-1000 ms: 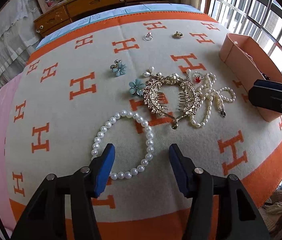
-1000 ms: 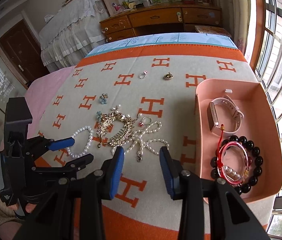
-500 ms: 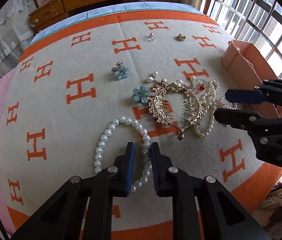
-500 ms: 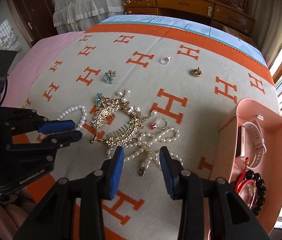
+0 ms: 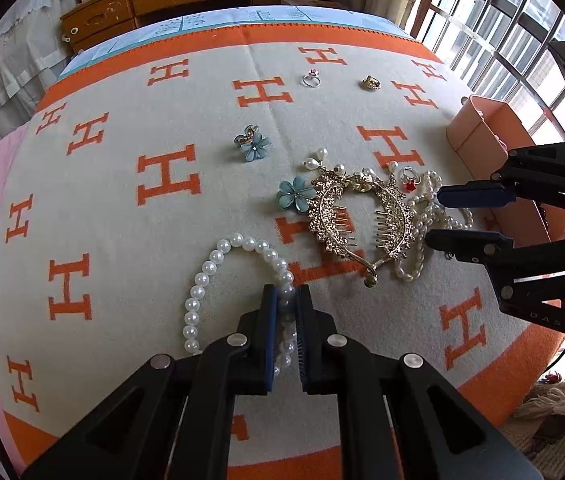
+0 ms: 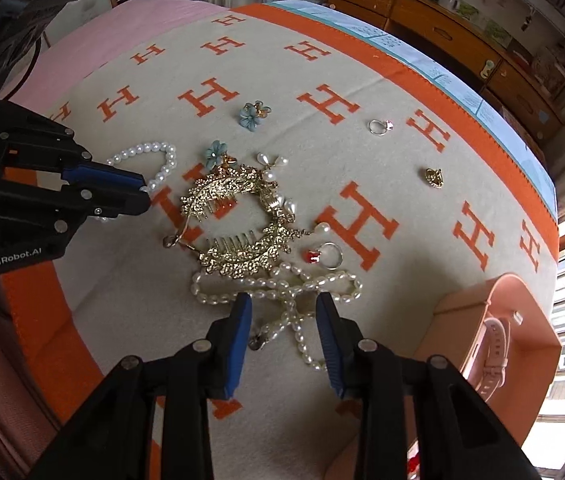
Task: Organize jewelry
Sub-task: 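Grasp the pearl bracelet with the left tool while the right tool grasps the pearl strand, then carry both pearl pieces into the pink tray and open both tools, then move both tools back toward the gold hair comb on the blanket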
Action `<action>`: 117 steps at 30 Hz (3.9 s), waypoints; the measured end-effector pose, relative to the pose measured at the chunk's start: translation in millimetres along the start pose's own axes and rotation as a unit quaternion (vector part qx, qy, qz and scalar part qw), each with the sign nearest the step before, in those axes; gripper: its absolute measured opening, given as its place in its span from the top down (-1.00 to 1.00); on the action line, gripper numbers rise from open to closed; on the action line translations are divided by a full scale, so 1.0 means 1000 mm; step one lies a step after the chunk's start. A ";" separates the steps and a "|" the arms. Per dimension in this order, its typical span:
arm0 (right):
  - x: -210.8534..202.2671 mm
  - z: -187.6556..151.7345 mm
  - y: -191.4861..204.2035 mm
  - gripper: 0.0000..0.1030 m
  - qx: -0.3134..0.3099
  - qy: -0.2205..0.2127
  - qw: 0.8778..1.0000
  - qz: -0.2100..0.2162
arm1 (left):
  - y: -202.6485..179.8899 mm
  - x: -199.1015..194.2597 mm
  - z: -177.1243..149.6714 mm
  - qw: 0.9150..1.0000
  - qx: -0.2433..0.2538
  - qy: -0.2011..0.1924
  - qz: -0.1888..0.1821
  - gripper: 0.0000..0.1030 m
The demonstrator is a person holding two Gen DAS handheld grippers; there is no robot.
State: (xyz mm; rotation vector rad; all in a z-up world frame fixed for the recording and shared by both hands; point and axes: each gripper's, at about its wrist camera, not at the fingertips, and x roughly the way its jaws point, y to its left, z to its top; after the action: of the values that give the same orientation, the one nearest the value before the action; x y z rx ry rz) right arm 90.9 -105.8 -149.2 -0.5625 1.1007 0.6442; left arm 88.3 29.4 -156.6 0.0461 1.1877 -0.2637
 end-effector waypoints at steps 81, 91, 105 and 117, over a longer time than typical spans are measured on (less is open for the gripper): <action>-0.105 -0.132 -0.156 0.68 0.402 -0.222 0.888 0.026 | -0.193 -0.031 0.133 0.991 0.084 -0.084 -0.062 -0.23; -0.113 -0.123 -0.129 0.68 0.381 -0.219 0.898 0.031 | -0.151 -0.076 0.114 0.992 0.057 -0.114 -0.017 -0.37; -0.125 -0.088 -0.077 0.62 0.324 -0.216 0.920 0.044 | -0.066 -0.140 0.076 0.984 -0.021 -0.170 0.040 -0.73; -0.103 -0.035 -0.033 0.33 0.229 -0.189 0.954 0.036 | 0.002 -0.127 0.049 0.982 -0.081 -0.156 0.068 -0.74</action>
State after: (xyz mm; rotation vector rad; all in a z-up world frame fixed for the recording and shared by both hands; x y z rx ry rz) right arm 61.3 -172.7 -62.1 0.0065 0.8688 0.5087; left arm 89.4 45.9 -21.0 -0.0550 0.8865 -0.0489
